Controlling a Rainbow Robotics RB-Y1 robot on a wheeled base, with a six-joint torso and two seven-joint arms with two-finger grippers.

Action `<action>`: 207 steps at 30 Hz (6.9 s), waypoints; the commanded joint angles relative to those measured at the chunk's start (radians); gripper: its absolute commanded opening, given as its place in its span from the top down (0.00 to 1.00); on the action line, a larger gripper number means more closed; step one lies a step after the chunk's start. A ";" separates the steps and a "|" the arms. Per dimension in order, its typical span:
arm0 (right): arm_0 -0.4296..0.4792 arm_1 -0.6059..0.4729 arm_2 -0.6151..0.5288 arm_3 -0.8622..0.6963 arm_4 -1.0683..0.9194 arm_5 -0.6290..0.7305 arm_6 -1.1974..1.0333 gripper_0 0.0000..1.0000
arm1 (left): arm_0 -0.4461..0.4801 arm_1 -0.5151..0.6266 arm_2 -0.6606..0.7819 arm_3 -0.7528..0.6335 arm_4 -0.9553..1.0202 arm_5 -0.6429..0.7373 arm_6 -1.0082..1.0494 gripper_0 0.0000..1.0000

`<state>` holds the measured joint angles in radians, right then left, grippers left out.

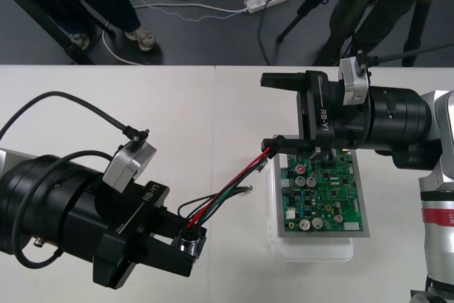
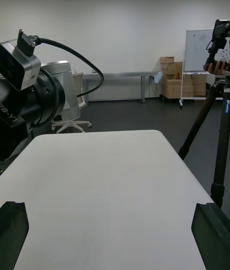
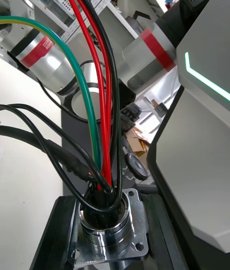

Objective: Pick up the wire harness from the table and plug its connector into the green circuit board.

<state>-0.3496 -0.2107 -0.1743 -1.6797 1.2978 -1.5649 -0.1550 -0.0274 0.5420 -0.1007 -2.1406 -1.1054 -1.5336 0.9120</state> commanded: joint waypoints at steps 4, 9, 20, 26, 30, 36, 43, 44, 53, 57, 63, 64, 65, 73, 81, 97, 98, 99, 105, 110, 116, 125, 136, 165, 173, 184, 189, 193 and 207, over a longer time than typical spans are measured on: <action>-0.025 -0.045 0.033 -0.009 -0.048 -0.006 -0.017 0.00 | 0.032 -0.070 0.030 -0.082 -0.034 -0.037 0.102 1.00; -0.022 -0.098 0.047 -0.009 -0.084 -0.006 -0.014 0.00 | 0.026 -0.077 0.027 -0.085 -0.040 -0.037 0.163 1.00; -0.012 -0.165 0.035 -0.009 -0.160 -0.006 -0.014 0.00 | 0.006 -0.096 0.027 -0.085 -0.094 -0.037 0.212 1.00; -0.011 -0.188 0.019 -0.009 -0.184 -0.006 -0.014 0.00 | -0.011 -0.140 0.029 -0.085 -0.133 -0.037 0.222 1.00; -0.008 -0.207 0.021 -0.009 -0.198 -0.006 -0.017 0.00 | -0.023 -0.165 0.015 -0.085 -0.168 -0.037 0.226 1.00; -0.005 -0.216 0.019 0.023 -0.241 -0.006 -0.024 0.00 | -0.029 -0.166 -0.005 -0.085 -0.185 -0.037 0.215 1.00; -0.008 -0.260 0.024 0.072 -0.301 -0.006 -0.026 0.00 | -0.029 -0.166 -0.005 -0.085 -0.183 -0.037 0.206 1.00; -0.008 -0.266 0.026 0.072 -0.313 -0.006 -0.028 0.00 | -0.029 -0.166 -0.007 -0.085 -0.183 -0.037 0.208 1.00; -0.008 -0.274 0.059 0.072 -0.354 -0.006 -0.043 0.00 | -0.028 -0.166 -0.016 -0.085 -0.177 -0.037 0.206 1.00; -0.008 -0.274 0.073 0.072 -0.367 -0.006 -0.047 0.00 | -0.028 -0.166 -0.021 -0.085 -0.177 -0.037 0.206 1.00; -0.025 -0.282 0.150 0.072 -0.391 -0.006 -0.052 0.00 | -0.028 -0.166 -0.021 -0.085 -0.177 -0.037 0.205 1.00; -0.026 -0.283 0.157 0.072 -0.394 -0.006 -0.052 0.00 | -0.028 -0.166 -0.021 -0.085 -0.179 -0.037 0.205 1.00; -0.031 -0.289 0.170 0.072 -0.397 -0.006 -0.052 0.00 | -0.028 -0.166 -0.021 -0.085 -0.177 -0.037 0.203 1.00; -0.042 -0.334 0.265 0.072 -0.473 -0.006 -0.051 0.00 | -0.028 -0.166 -0.022 -0.085 -0.174 -0.037 0.202 1.00; -0.068 -0.338 0.296 0.074 -0.526 -0.006 -0.049 0.00 | -0.026 -0.166 -0.021 -0.084 -0.172 -0.037 0.200 1.00; -0.074 -0.423 0.415 0.094 -0.687 -0.006 -0.046 0.00 | -0.028 -0.166 -0.021 -0.085 -0.166 -0.037 0.202 1.00; -0.074 -0.426 0.415 0.094 -0.689 -0.006 -0.044 0.00 | -0.026 -0.166 -0.021 -0.085 -0.166 -0.037 0.203 1.00; -0.074 -0.427 0.414 0.094 -0.689 -0.006 -0.043 0.00 | -0.026 -0.166 -0.022 -0.085 -0.166 -0.037 0.202 1.00; -0.074 -0.420 0.414 0.084 -0.690 -0.006 -0.038 0.00 | -0.026 -0.166 -0.022 -0.085 -0.166 -0.037 0.202 1.00; -0.077 -0.420 0.412 0.080 -0.692 -0.006 -0.037 0.00 | -0.026 -0.166 -0.022 -0.085 -0.166 -0.037 0.200 1.00; -0.078 -0.420 0.426 0.069 -0.718 -0.006 -0.041 0.00 | -0.026 -0.166 -0.022 -0.085 -0.166 -0.037 0.200 1.00; -0.077 -0.420 0.438 0.043 -0.733 -0.006 -0.041 0.00 | -0.026 -0.168 -0.022 -0.085 -0.166 -0.037 0.202 1.00; -0.077 -0.423 0.455 0.028 -0.733 -0.006 -0.043 0.00 | -0.028 -0.166 -0.022 -0.085 -0.166 -0.037 0.203 1.00; -0.077 -0.424 0.455 0.066 -0.736 -0.006 -0.055 1.00 | -0.028 -0.168 -0.024 -0.085 -0.166 -0.037 0.202 1.00; -0.077 -0.424 0.450 0.080 -0.749 -0.006 -0.069 1.00 | -0.028 -0.166 -0.024 -0.085 -0.163 -0.037 0.203 1.00; -0.077 -0.424 0.450 0.090 -0.753 -0.006 -0.075 1.00 | -0.028 -0.166 -0.024 -0.085 -0.157 -0.037 0.202 1.00; -0.077 -0.423 0.450 0.090 -0.753 -0.006 -0.080 1.00 | -0.026 -0.168 -0.022 -0.085 -0.157 -0.017 0.199 0.00; -0.077 -0.424 0.450 0.090 -0.753 -0.006 -0.080 1.00 | -0.026 -0.166 -0.022 -0.085 -0.157 -0.002 0.197 0.00; -0.077 -0.424 0.450 0.094 -0.764 -0.006 -0.084 1.00 | -0.026 -0.166 -0.022 -0.085 -0.157 0.007 0.197 0.00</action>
<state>-0.3920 -0.6077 0.2666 -1.5837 0.5542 -1.5650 -0.1964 -0.0311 0.3949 -0.1036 -2.1900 -1.2804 -1.5383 1.1172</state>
